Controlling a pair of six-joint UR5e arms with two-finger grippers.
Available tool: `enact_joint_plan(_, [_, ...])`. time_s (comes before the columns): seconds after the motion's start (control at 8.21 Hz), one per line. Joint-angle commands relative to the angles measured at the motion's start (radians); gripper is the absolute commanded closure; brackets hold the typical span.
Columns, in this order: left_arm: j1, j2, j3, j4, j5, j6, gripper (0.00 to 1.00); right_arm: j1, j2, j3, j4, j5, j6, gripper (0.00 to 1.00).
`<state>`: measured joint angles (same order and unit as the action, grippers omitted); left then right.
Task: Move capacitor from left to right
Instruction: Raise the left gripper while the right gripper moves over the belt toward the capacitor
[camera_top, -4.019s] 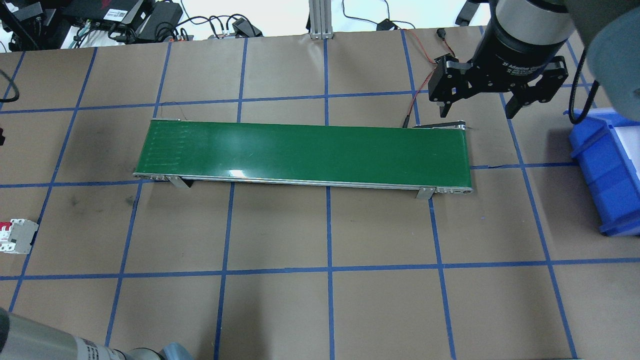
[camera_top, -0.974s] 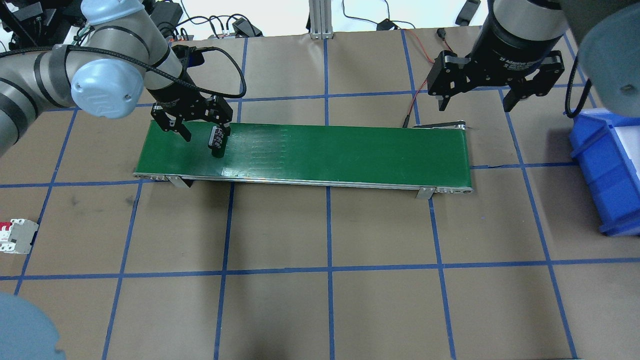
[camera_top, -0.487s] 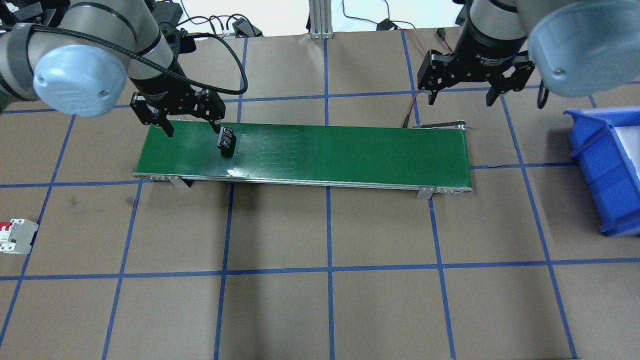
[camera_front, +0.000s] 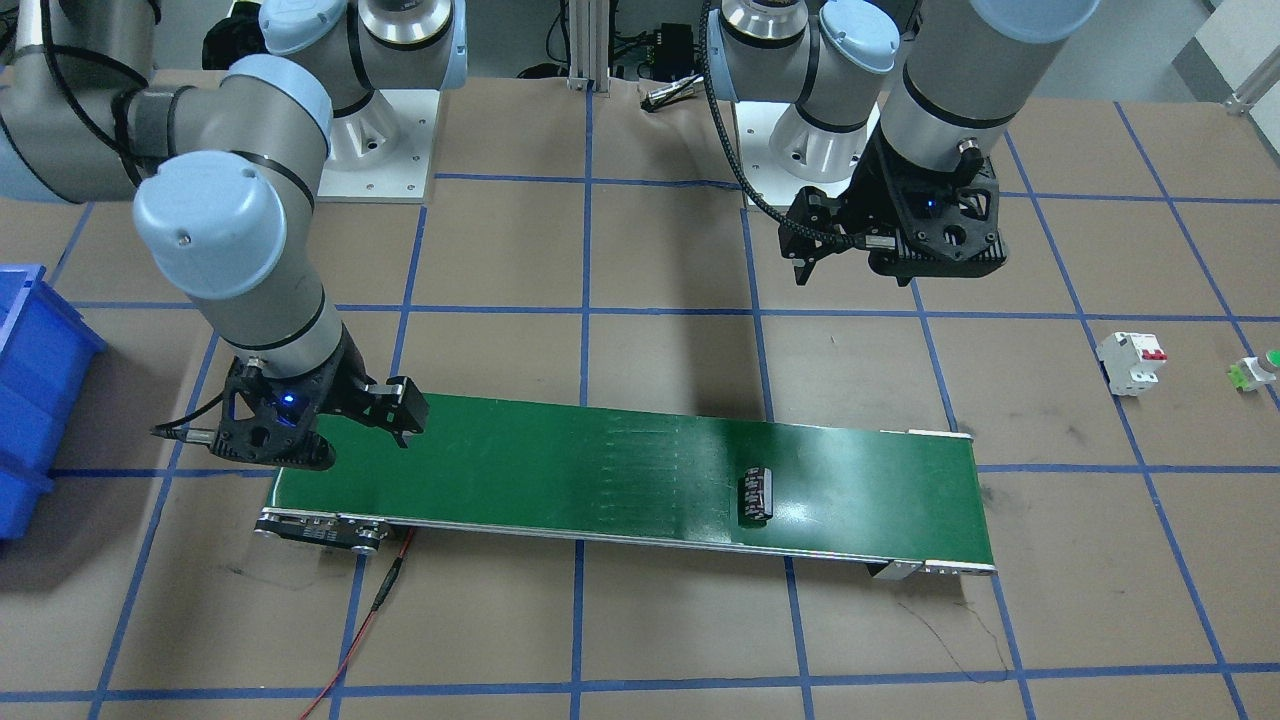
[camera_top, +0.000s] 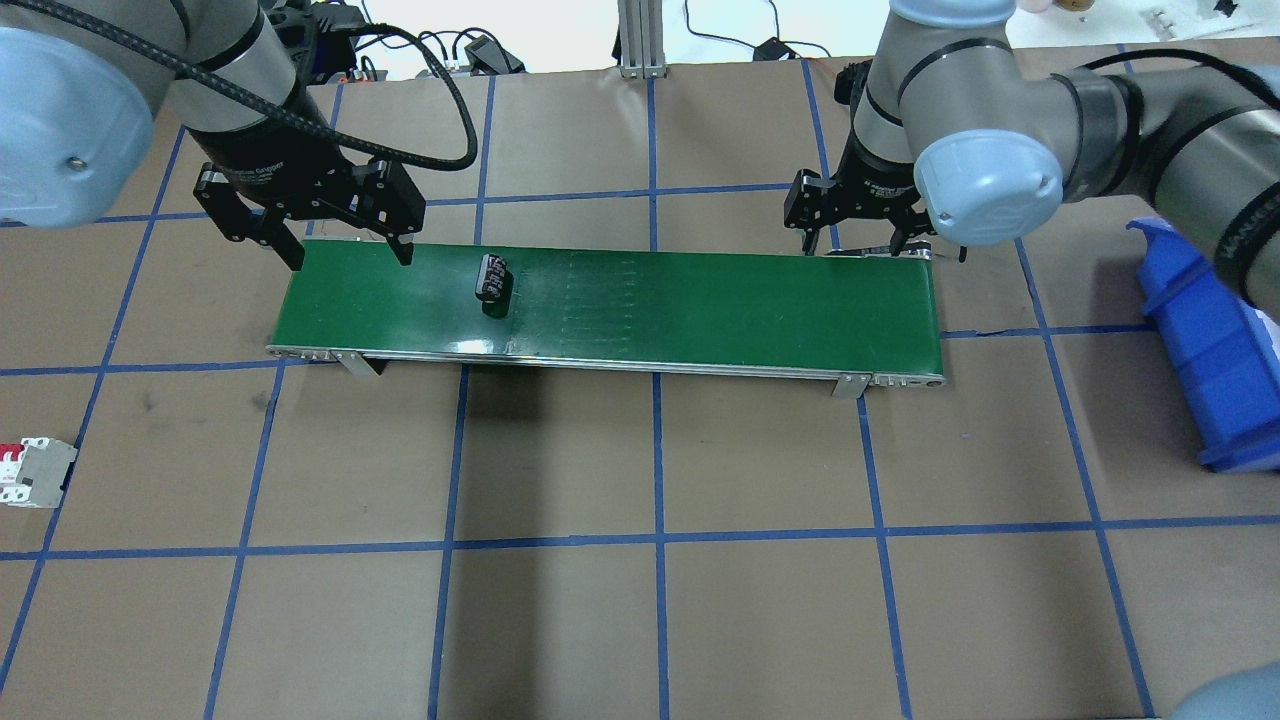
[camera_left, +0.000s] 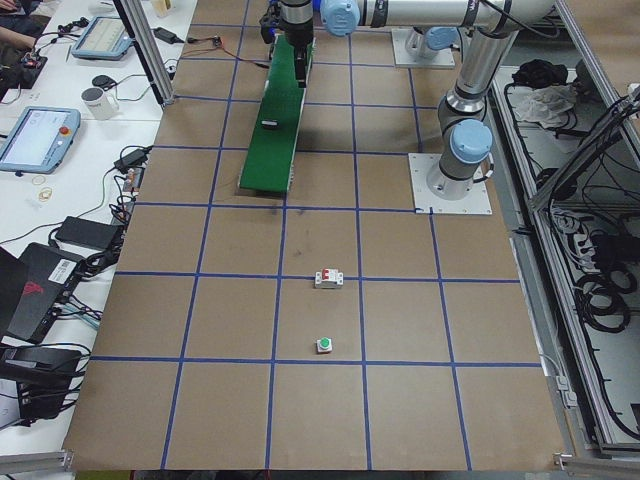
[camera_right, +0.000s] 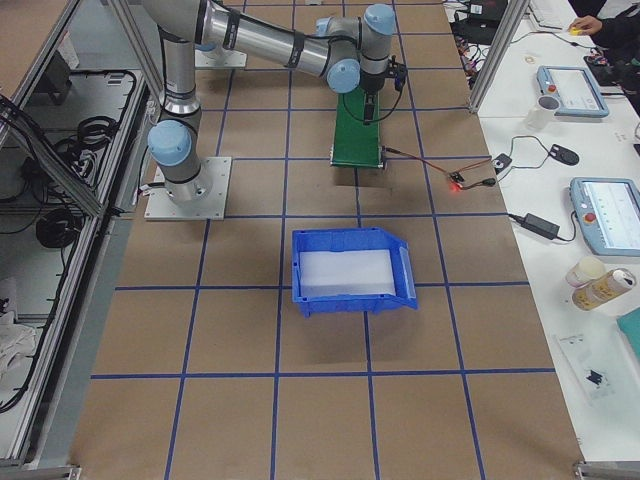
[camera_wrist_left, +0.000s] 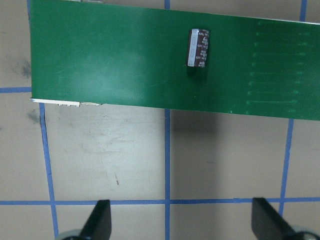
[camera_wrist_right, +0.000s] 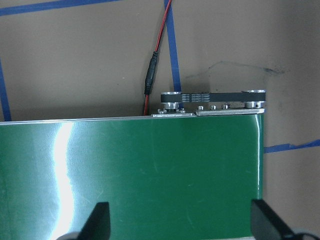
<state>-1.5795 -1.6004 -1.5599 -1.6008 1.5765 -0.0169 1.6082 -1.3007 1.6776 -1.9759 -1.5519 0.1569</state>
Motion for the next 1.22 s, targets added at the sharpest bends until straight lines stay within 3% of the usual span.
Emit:
enact_joint_plan(0.0, [-0.001,0.004,0.001,0.005,-0.009,0.000,0.00,-0.089,0.008,0.095,-0.092,0.204,-0.144,0.00])
enact_joint_plan(0.37, [0.001,0.014,0.004,0.027,0.000,0.009,0.00,-0.108,0.001,0.114,-0.095,0.216,-0.158,0.00])
enact_joint_plan(0.61, [0.000,0.016,0.003,0.038,0.000,0.009,0.00,-0.106,0.012,0.114,-0.110,0.274,-0.139,0.00])
enact_joint_plan(1.1, [0.001,0.017,0.003,0.044,-0.001,0.009,0.00,-0.106,0.038,0.114,-0.110,0.274,-0.117,0.00])
